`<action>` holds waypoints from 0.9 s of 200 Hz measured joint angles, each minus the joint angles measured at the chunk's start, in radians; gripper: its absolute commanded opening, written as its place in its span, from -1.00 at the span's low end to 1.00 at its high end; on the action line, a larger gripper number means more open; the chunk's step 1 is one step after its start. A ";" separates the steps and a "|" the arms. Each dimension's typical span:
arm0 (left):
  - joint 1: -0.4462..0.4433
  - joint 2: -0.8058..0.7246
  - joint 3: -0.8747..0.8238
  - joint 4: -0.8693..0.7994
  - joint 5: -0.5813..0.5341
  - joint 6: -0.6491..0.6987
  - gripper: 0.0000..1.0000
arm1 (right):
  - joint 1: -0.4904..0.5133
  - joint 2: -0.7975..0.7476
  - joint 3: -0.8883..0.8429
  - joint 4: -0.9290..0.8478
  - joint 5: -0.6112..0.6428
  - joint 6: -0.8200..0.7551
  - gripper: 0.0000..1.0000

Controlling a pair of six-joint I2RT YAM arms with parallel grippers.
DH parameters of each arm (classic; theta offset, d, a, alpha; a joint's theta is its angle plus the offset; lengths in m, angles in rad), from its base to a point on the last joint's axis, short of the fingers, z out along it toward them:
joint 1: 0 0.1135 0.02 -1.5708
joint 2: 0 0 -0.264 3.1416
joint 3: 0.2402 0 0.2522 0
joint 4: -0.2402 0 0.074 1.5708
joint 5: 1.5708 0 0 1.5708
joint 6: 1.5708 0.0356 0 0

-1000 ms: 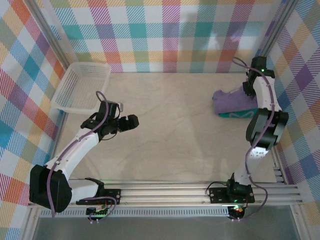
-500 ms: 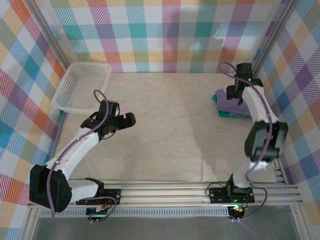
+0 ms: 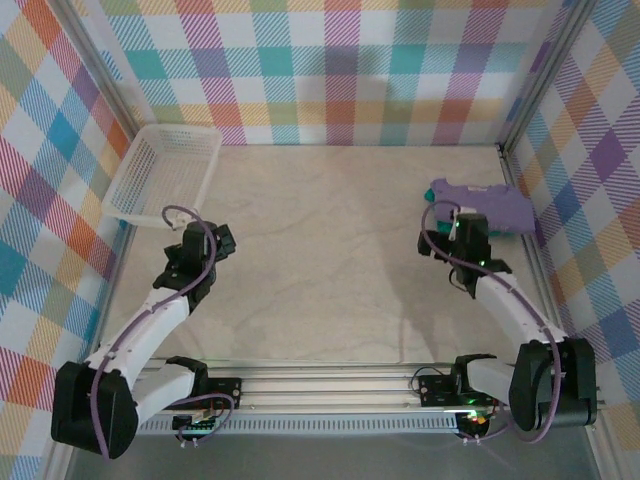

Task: Fold the inside-out t-shirt

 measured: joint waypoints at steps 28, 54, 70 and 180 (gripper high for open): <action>0.019 0.116 -0.106 0.218 0.022 0.122 1.00 | 0.010 0.041 -0.114 0.211 0.026 -0.037 0.99; 0.035 0.214 -0.160 0.393 0.058 0.196 1.00 | 0.015 0.117 -0.161 0.450 0.033 -0.096 0.99; 0.056 0.276 -0.167 0.488 0.093 0.229 1.00 | 0.016 0.182 -0.184 0.573 0.033 -0.127 0.99; 0.151 0.497 -0.153 0.784 0.396 0.286 1.00 | -0.039 0.387 -0.195 0.878 -0.028 -0.158 0.99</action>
